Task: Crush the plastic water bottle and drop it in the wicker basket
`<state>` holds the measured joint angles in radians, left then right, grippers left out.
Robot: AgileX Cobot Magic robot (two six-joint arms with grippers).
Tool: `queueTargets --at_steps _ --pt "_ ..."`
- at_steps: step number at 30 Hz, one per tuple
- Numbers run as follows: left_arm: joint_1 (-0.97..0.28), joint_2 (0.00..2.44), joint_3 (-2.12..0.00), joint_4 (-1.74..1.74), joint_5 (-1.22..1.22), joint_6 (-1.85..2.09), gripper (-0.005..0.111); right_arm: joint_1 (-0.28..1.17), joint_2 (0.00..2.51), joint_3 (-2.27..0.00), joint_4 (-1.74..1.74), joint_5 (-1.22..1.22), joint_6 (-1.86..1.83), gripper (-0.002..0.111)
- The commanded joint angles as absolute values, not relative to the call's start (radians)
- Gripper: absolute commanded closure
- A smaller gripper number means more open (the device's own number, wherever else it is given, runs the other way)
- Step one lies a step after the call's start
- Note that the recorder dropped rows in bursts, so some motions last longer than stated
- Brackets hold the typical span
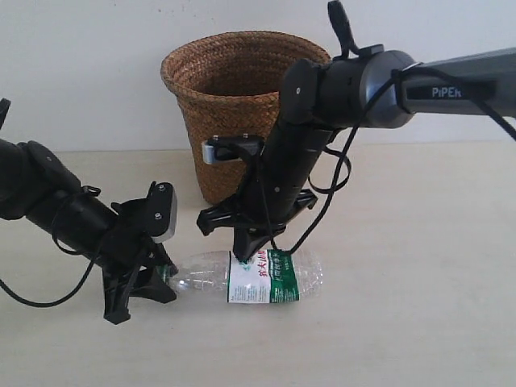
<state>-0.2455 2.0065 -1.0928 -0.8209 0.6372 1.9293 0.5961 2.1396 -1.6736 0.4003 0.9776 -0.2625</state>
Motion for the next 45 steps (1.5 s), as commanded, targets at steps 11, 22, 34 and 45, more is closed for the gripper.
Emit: queueTargets --at_steps 11,22,34,45 --pt "-0.252 1.995 -1.094 -0.829 0.636 1.926 0.103 0.631 2.32 -1.677 0.376 0.927 -0.273 0.108" --pt "-0.252 1.995 -1.094 -0.829 0.634 1.926 0.103 0.627 2.426 -1.677 0.364 0.969 -0.238 0.108" --pt "-0.25 1.995 -1.094 -0.827 0.636 1.926 0.103 0.602 2.242 -1.677 0.461 0.945 -0.266 0.108" --pt "-0.251 1.995 -1.094 -0.827 0.633 1.923 0.103 0.493 1.952 -1.675 0.491 0.951 -0.311 0.108"
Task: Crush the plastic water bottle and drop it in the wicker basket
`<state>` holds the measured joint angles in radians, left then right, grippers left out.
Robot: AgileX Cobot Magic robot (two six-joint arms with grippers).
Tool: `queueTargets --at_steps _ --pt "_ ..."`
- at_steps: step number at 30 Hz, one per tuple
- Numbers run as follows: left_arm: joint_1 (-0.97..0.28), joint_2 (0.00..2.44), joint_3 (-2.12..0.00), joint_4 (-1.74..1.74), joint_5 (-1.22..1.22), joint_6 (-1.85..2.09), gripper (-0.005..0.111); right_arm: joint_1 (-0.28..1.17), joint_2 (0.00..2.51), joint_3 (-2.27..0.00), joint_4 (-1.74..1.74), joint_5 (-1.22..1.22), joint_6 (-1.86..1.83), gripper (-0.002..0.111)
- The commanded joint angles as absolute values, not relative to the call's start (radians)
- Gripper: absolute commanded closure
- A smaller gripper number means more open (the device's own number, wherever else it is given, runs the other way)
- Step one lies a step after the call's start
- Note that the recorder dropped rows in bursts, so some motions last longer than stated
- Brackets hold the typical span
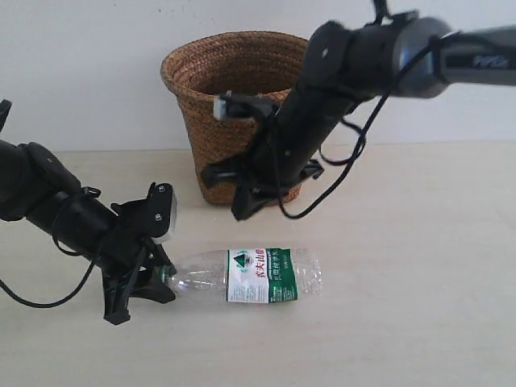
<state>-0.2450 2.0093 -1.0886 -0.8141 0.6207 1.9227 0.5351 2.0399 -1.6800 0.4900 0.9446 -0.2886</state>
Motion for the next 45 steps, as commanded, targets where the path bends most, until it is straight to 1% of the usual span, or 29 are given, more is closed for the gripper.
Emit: queueTargets --at_steps 1,5,7,10,14,15,16,17,18,19,23,24,27,31,37,38,40,42,44,45 --pt "-0.251 1.995 -1.094 -0.827 0.633 1.923 0.103 0.485 1.938 -1.675 0.491 0.957 -0.313 0.108" --pt "-0.251 1.993 -1.094 -0.825 0.633 1.923 0.103 0.44 1.888 -1.635 0.491 0.962 -0.313 0.108" --pt "-0.251 1.987 -1.094 -0.825 0.633 1.923 0.103 0.415 1.854 -1.572 0.491 0.935 -0.313 0.108" --pt "-0.249 1.969 -1.094 -0.825 0.633 1.923 0.103 0.385 1.785 -1.44 0.491 0.83 -0.316 0.108" --pt "-0.249 1.939 -1.094 -0.825 0.633 1.896 0.103 0.354 1.659 -1.223 0.484 0.633 -0.324 0.108" --pt "-0.249 1.919 -1.094 -0.825 0.633 1.871 0.103 0.347 1.586 -1.109 0.486 0.537 -0.324 0.108" --pt "-0.249 1.909 -1.094 -0.825 0.633 1.867 0.103 0.347 1.555 -1.054 0.486 0.503 -0.324 0.108" --pt "-0.249 1.882 -1.094 -0.823 0.637 1.863 0.103 0.347 1.479 -0.948 0.488 0.426 -0.324 0.108" --pt "-0.249 1.869 -1.094 -0.823 0.64 1.863 0.103 0.347 1.443 -0.908 0.49 0.395 -0.324 0.108" --pt "-0.249 1.833 -1.094 -0.823 0.656 1.84 0.103 0.347 1.374 -0.813 0.49 0.341 -0.324 0.108" --pt "-0.249 1.753 -1.094 -0.823 0.689 1.712 0.103 0.347 1.247 -0.661 0.492 0.273 -0.29 0.108" --pt "-0.249 1.712 -1.094 -0.823 0.689 1.637 0.103 0.347 1.168 -0.573 0.494 0.224 -0.271 0.108" --pt "-0.249 1.627 -1.094 -0.854 0.678 1.538 0.103 0.349 0.954 -0.403 0.496 0.091 -0.165 0.108" --pt "-0.249 1.586 -1.141 -0.939 0.636 1.336 0.103 0.349 0.755 -0.274 0.496 0.062 -0.13 0.108" --pt "-0.263 1.604 -1.297 -0.926 0.585 1.086 0.101 0.349 0.661 -0.234 0.496 0.063 -0.13 0.108" --pt "-0.265 1.616 -1.33 -0.919 0.573 1.066 0.099 0.349 0.661 -0.234 0.496 0.063 -0.13 0.108" --pt "-0.268 1.653 -1.424 -0.921 0.575 1.036 0.087 0.349 0.661 -0.234 0.496 0.063 -0.13 0.108" --pt "-0.268 1.705 -1.525 -0.892 0.594 0.963 0.068 0.349 0.661 -0.234 0.496 0.063 -0.13 0.108" --pt "-0.268 1.812 -1.659 -0.778 0.608 0.786 0.028 0.349 0.661 -0.234 0.496 0.063 -0.13 0.108" --pt "-0.268 1.85 -1.704 -0.734 0.621 0.713 0.021 0.349 0.661 -0.234 0.496 0.063 -0.13 0.108"
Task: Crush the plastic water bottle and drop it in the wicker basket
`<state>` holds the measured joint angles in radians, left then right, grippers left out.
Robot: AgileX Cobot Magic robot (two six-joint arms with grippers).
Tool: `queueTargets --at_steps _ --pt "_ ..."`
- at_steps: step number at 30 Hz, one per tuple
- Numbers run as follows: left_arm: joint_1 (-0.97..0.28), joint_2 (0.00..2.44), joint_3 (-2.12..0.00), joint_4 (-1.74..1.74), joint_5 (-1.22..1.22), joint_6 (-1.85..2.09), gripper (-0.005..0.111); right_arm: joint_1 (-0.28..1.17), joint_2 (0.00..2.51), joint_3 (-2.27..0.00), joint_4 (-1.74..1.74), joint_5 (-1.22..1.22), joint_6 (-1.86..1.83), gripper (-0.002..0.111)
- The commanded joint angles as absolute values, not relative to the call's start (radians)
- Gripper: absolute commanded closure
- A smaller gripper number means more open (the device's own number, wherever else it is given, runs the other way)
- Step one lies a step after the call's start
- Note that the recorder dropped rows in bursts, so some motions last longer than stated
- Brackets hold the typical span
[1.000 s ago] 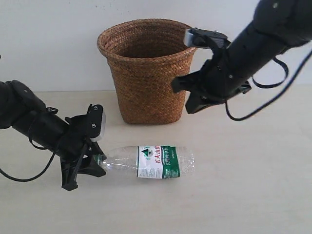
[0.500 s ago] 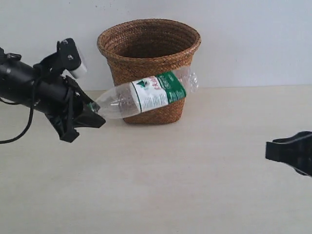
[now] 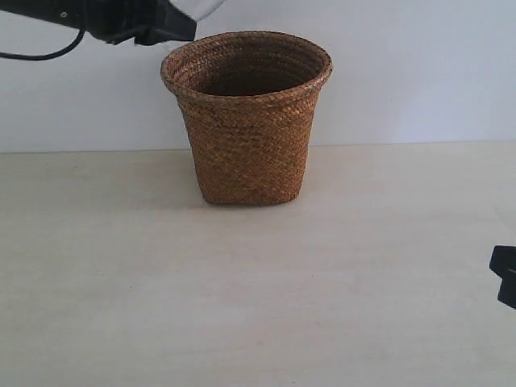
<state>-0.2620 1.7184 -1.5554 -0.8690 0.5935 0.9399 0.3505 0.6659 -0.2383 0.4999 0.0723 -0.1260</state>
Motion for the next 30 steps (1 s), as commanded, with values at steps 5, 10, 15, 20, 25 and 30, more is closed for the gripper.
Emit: queueTargets --at_steps 5,10,15,20,25,30 --pt "-0.268 1.924 -1.809 -0.666 0.691 0.561 0.016 0.349 0.661 -0.234 0.496 0.079 -0.13 0.108" --pt "-0.263 1.873 -1.809 -0.614 0.725 0.541 0.018 0.349 0.661 -0.234 0.496 0.085 -0.13 0.108" --pt "-0.245 1.81 -1.807 -0.541 0.786 0.508 0.031 0.349 0.661 -0.234 0.496 0.085 -0.13 0.108" --pt "-0.19 1.768 -1.805 -0.541 0.895 0.438 0.093 0.349 0.661 -0.234 0.496 0.078 -0.13 0.108" --pt "-0.136 1.667 -1.697 -0.548 0.882 0.386 0.103 0.349 0.661 -0.234 0.496 0.07 -0.13 0.108" --pt "-0.122 1.465 -1.462 -0.564 0.704 0.386 0.103 0.349 0.661 -0.234 0.496 0.071 -0.132 0.108"
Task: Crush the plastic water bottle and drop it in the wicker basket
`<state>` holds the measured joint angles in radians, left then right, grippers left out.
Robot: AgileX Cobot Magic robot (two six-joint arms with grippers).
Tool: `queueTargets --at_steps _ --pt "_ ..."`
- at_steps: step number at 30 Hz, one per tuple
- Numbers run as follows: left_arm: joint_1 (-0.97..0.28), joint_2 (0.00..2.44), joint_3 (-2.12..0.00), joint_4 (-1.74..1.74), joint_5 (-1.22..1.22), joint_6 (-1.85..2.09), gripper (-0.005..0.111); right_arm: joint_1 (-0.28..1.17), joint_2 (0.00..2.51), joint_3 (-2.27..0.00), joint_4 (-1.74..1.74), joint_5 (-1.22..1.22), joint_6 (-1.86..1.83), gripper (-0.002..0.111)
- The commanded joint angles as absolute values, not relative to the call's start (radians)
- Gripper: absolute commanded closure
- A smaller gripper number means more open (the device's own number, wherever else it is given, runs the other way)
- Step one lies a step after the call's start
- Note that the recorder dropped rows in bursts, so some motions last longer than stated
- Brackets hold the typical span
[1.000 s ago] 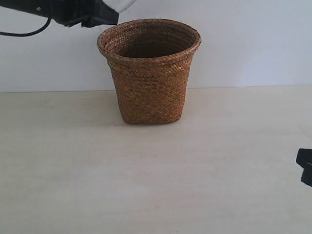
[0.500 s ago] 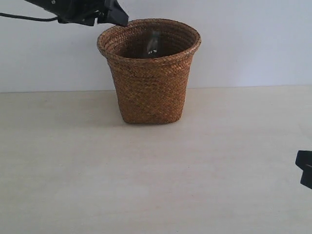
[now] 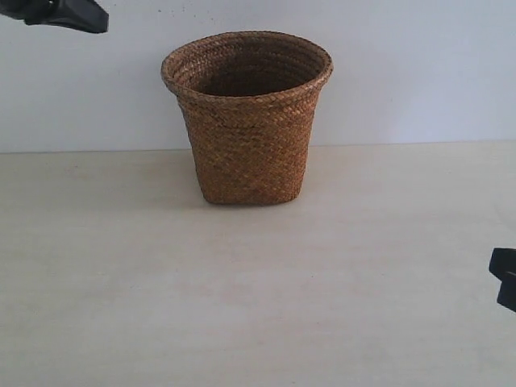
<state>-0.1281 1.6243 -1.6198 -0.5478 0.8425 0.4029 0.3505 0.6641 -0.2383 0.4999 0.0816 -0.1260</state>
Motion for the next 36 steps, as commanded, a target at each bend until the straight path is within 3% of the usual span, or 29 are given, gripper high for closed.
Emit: queueTargets --at_steps 1,9,15,36 --pt "-0.122 1.433 -1.427 -0.566 0.675 0.386 0.103 0.349 0.661 -0.234 0.496 0.071 -0.132 0.108" --pt "-0.122 0.99 -0.985 -0.624 0.323 0.425 0.103 0.349 0.661 -0.234 0.496 0.091 -0.129 0.108" --pt "-0.122 0.763 -0.795 -0.62 0.19 0.428 0.103 0.349 0.661 -0.234 0.512 0.09 -0.108 0.108" --pt "-0.122 0.532 -0.717 -0.675 0.236 0.409 0.103 0.349 0.661 -0.234 0.542 0.09 -0.081 0.108"
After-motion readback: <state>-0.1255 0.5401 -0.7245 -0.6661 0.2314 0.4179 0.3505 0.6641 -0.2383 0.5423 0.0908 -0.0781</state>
